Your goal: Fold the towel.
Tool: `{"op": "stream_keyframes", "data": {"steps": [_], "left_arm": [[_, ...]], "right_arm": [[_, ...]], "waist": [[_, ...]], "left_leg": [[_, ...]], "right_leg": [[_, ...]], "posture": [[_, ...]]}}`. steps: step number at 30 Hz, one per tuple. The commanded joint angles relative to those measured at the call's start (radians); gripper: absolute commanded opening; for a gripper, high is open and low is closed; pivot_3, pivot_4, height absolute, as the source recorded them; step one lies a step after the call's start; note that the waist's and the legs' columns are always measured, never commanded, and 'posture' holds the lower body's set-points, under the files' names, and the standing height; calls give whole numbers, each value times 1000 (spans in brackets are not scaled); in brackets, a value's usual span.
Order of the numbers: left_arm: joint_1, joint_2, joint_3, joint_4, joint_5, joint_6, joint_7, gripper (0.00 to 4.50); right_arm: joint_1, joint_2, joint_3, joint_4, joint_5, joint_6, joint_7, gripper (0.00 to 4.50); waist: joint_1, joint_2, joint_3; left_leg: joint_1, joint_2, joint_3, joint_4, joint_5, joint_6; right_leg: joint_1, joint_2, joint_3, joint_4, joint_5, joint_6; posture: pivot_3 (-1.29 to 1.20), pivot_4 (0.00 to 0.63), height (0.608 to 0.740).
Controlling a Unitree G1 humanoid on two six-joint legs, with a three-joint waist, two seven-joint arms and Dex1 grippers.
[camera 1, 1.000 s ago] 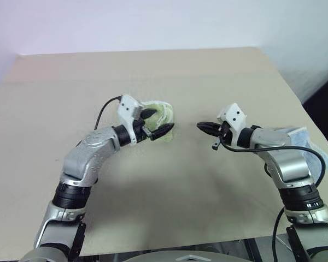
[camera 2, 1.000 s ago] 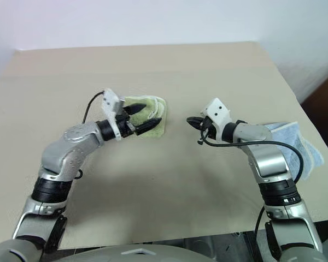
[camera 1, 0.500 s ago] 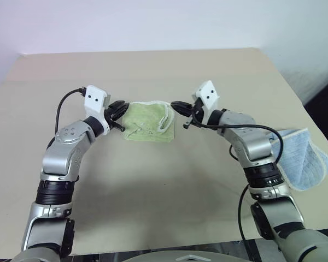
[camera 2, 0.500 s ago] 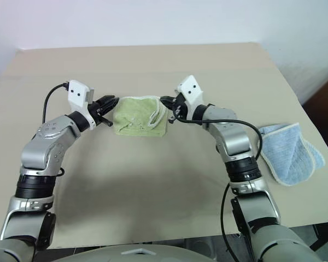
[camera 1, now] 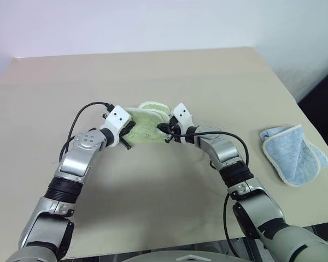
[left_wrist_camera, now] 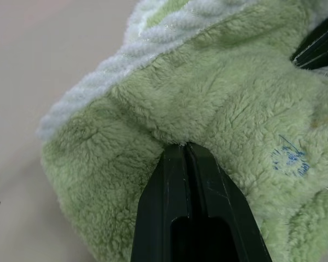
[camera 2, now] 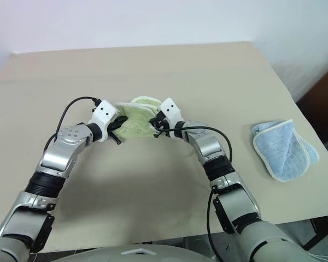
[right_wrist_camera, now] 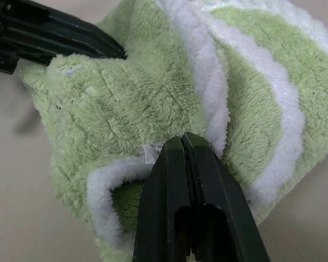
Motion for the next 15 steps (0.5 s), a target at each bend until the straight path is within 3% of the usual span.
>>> {"op": "stream_keyframes", "data": {"steps": [1, 7, 10, 15], "left_arm": [[9, -61, 175, -103, -177, 76, 11, 128], [-6, -110, 536, -155, -513, 384, 153, 128], [8, -107, 629, -143, -608, 513, 210, 658], [44, -141, 718, -134, -756, 700, 288, 2307]], "right_arm": [[25, -40, -56, -138, 35, -3, 22, 0], [73, -140, -137, -369, 110, 65, 60, 0], [89, -175, -155, -412, 118, 78, 56, 0], [99, -195, -170, -425, 113, 80, 48, 0]], "waist": [[2, 0, 0], [-2, 0, 0], [-1, 0, 0], [3, 0, 0]], "left_leg": [[0, 0, 0, 0, 0, 0], [-2, -1, -1, 0, 0, 0], [-1, -1, 0, 0, 0, 0], [0, -1, 0, 0, 0, 0]], "right_leg": [[-1, 0, 0, 0, 0, 0], [-1, -1, 0, 1, 2, 4], [0, -1, 0, 0, 2, 4], [0, 0, 0, 0, 2, 4]], "posture": [[0, 150, 728], [0, 150, 728], [0, 150, 728], [0, 150, 728]]}}
